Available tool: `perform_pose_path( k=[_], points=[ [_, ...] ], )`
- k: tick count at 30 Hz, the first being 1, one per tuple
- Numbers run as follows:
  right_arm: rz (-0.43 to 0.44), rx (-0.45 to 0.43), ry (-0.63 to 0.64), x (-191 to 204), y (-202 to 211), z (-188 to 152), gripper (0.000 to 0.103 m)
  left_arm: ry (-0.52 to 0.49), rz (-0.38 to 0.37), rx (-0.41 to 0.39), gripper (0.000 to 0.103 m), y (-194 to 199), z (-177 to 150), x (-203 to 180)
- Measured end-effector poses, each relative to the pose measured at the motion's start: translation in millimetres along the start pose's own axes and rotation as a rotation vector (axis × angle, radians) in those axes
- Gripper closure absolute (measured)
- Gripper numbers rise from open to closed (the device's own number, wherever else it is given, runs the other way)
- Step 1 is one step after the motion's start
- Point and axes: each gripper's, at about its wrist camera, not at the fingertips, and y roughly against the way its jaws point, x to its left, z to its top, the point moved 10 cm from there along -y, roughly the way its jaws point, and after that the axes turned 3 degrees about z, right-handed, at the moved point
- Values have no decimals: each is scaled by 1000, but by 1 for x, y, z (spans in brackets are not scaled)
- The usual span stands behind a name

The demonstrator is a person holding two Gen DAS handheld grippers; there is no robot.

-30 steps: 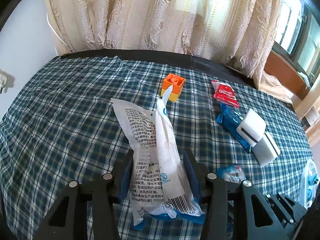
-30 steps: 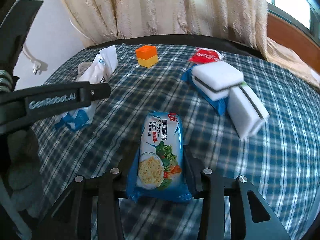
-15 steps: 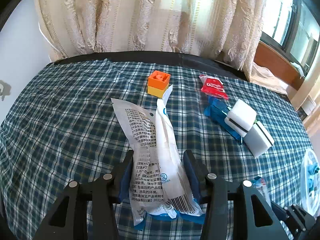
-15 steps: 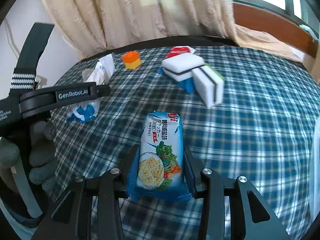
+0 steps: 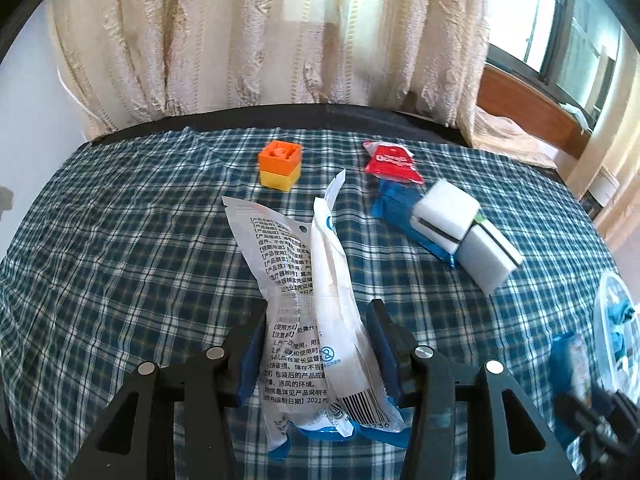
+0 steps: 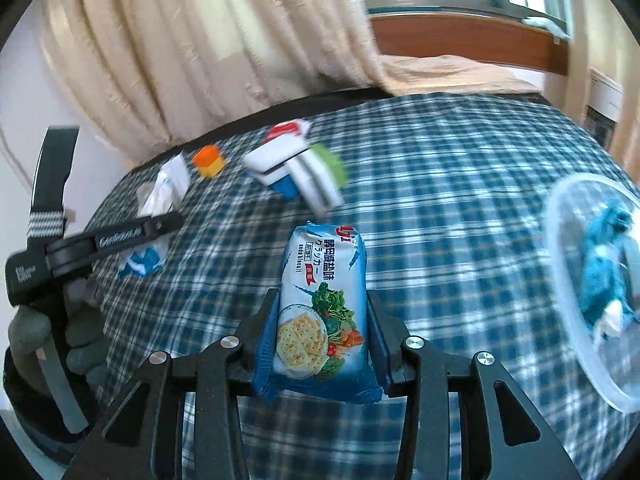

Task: Organize objects
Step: 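Carry both packets to the clear bowl and release them inside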

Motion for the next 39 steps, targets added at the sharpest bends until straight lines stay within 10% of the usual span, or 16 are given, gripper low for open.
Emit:
perform_pose_path(
  k=[39],
  points=[
    [-253, -305, -356, -222, 147, 7, 61, -341, -198, 40, 51, 30, -30, -193]
  ],
)
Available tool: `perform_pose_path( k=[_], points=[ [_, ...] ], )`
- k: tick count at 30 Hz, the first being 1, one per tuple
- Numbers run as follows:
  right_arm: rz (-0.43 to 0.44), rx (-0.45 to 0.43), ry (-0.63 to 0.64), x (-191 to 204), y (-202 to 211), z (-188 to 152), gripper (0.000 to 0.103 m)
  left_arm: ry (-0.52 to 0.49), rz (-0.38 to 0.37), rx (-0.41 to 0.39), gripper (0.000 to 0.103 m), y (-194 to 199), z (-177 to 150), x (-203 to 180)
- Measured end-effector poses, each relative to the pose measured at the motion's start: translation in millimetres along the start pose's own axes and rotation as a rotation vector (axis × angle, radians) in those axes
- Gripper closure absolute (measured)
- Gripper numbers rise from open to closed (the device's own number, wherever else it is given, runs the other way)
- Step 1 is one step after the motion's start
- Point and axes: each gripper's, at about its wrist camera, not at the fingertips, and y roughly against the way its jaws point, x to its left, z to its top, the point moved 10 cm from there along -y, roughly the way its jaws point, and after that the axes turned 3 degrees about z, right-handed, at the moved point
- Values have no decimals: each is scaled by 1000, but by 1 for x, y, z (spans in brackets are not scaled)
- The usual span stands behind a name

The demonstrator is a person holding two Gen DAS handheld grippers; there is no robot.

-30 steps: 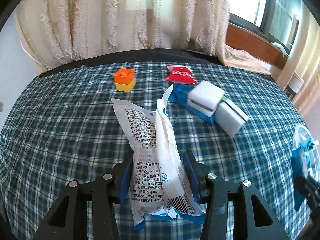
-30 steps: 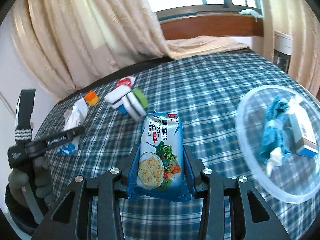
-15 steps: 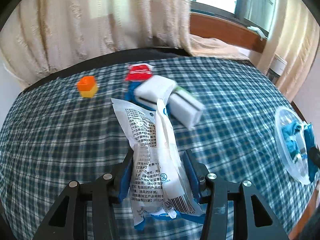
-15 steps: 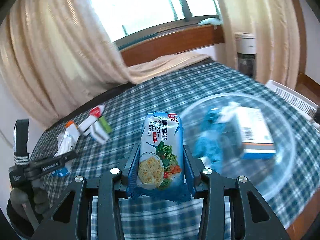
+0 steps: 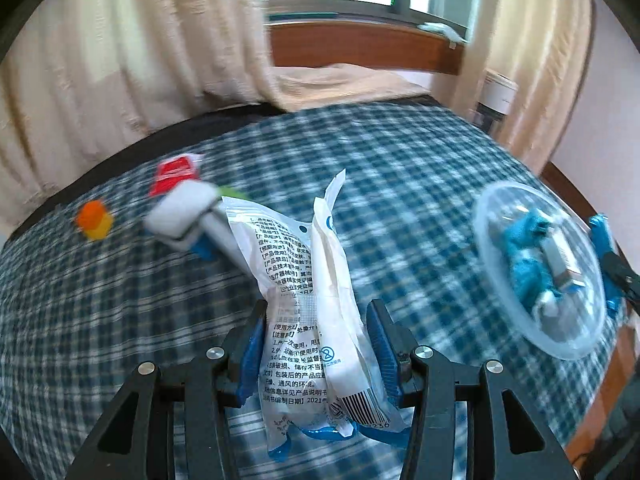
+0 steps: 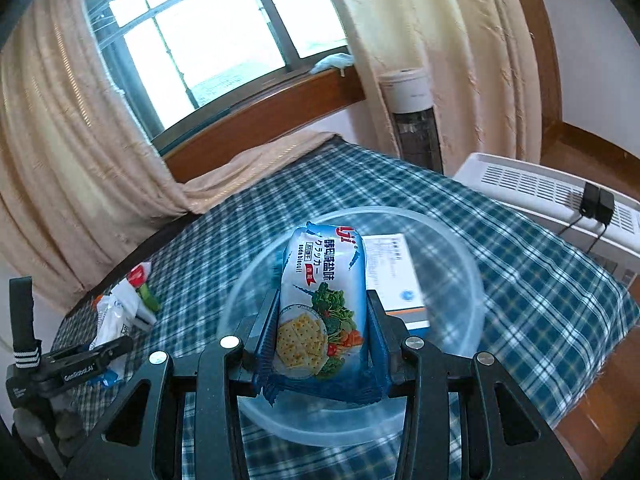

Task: Organize objects
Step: 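Carry both packets to the clear bowl and release them inside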

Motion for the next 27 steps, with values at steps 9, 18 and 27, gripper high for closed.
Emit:
perform_pose_path(
  k=[9, 18, 27],
  points=[
    [-2, -1, -35, -25, -7, 5, 61, -108, -104, 11, 51, -6, 15, -63],
    [-2, 0, -50, -38, -14, 10, 61, -202, -171, 6, 51, -7, 27, -115],
    [2, 0, -63, -46, -17, 12, 61, -263, -192, 13, 51, -22, 34, -149]
  ],
)
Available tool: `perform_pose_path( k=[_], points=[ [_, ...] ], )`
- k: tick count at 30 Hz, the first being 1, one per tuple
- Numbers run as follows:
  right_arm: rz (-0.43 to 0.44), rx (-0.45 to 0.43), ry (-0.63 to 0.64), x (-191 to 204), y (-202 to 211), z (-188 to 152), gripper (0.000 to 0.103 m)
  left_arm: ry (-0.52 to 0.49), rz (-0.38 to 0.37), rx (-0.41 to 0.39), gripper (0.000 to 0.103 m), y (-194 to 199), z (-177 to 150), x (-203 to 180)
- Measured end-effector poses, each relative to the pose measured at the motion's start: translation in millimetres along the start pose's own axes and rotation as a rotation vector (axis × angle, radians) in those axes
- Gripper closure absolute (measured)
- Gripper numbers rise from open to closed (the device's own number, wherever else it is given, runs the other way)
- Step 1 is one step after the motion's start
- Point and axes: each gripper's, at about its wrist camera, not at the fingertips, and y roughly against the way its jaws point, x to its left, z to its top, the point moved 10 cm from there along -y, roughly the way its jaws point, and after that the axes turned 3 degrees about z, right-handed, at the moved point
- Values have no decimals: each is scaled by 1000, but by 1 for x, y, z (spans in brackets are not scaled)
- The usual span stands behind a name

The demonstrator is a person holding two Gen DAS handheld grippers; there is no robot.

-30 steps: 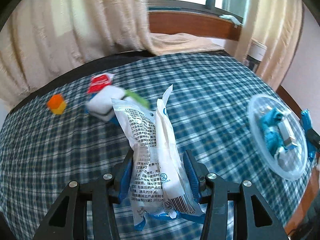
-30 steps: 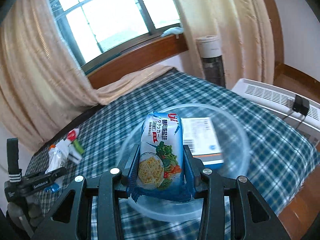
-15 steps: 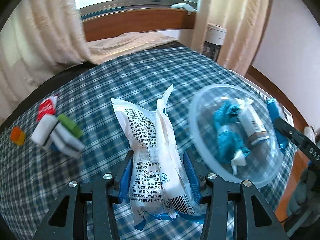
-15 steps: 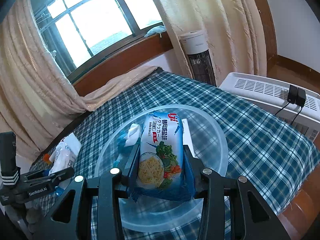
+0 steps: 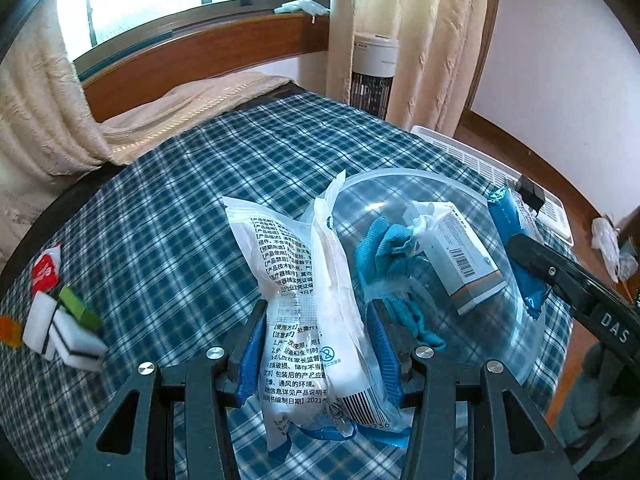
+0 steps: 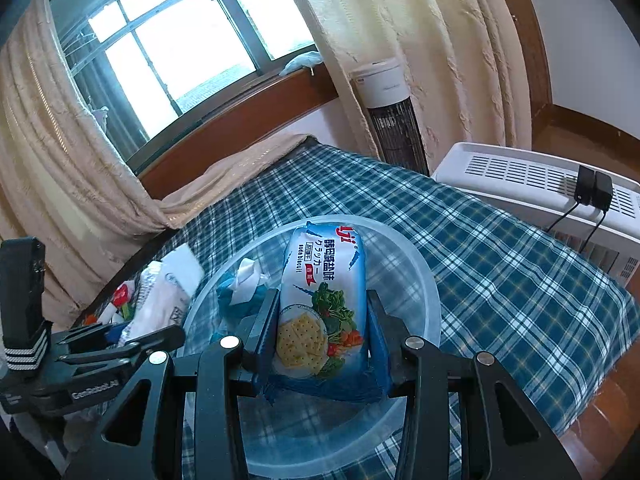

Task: Organize objects
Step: 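Carry both packets to the clear bowl and release them inside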

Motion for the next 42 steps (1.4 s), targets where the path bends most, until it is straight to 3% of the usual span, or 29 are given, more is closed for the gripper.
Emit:
perform_pose_path(
  k=[3, 7, 23, 26, 29, 42],
  points=[
    [4, 4, -2, -1, -3, 0, 61, -7, -18, 4, 49, -3, 2, -7],
    [5, 6, -4, -1, -5, 0, 61, 3, -31, -25, 29, 2, 7, -8],
    [-26, 17, -14, -9, -19, 4, 61, 69, 3, -30, 28, 12, -3, 17],
    [-38, 29, -16, -12, -25, 4, 61, 77, 15, -32, 22, 13, -5, 22],
    [-54, 33, -20, -15, -29, 4, 59, 85, 26, -31, 21, 14, -8, 27],
    [-63, 8, -17, -6, -14, 6, 56, 122, 34, -19, 21, 15, -20, 41]
  ],
)
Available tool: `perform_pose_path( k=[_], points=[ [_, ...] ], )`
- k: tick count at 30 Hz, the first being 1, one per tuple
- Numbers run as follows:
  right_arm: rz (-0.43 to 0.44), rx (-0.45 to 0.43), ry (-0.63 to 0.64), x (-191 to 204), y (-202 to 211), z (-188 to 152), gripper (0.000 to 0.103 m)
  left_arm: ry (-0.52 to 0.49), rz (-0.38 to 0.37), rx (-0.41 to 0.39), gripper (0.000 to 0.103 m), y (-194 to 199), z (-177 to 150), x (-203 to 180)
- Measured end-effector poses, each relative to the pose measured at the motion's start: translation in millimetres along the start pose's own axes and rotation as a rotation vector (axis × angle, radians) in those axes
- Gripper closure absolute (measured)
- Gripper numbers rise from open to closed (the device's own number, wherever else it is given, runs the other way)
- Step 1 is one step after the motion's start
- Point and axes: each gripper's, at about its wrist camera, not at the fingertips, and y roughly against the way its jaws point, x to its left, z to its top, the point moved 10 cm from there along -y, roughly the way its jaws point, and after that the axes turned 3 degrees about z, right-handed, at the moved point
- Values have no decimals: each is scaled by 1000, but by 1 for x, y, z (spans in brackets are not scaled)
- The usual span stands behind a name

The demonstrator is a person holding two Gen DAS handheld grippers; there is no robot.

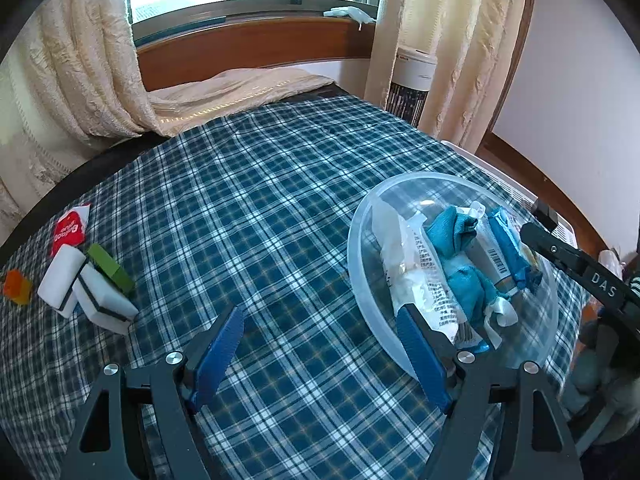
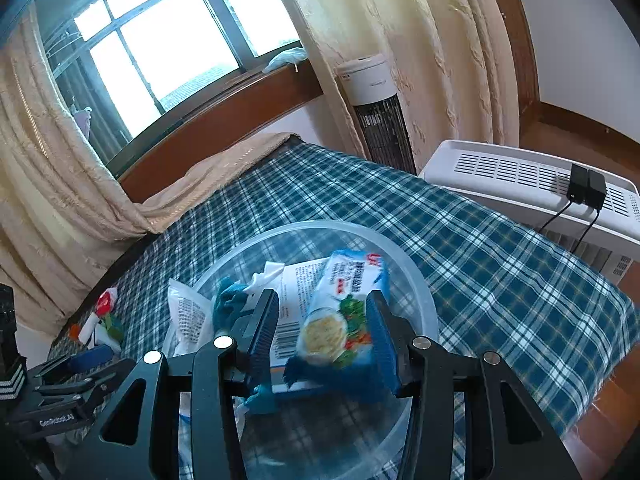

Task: Organize objects
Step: 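Carry both packets to the clear bowl and release them inside, then withdraw both grippers from the bowl toward the white sponges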

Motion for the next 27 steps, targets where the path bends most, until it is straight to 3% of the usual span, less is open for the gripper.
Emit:
perform_pose_path(
  k=[13, 27],
  points=[
    [12, 1, 14, 24, 9, -8, 56, 50, 27, 4, 21, 6, -13, 31],
    [84, 24, 85, 82, 6, -21, 56, 125, 83, -4, 20, 15, -22, 83]
  ],
)
